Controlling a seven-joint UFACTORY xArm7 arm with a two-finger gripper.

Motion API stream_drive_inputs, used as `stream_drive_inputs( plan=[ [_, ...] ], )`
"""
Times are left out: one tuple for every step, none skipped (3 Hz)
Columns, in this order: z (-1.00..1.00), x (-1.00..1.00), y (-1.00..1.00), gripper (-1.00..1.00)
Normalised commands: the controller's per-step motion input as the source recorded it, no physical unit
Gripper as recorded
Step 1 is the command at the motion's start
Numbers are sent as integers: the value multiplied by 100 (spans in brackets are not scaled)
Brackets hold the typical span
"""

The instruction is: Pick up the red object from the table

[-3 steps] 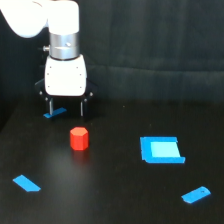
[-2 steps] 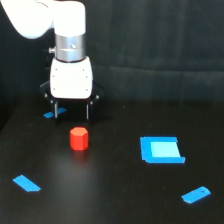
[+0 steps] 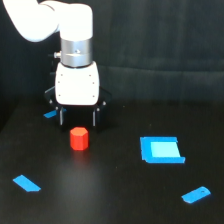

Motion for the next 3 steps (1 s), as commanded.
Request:
stream_drive_inputs(
  plan=[
    [12,5,-83,100],
    [-14,8,-73,100],
    [-42,-10,-38,92]
  ],
)
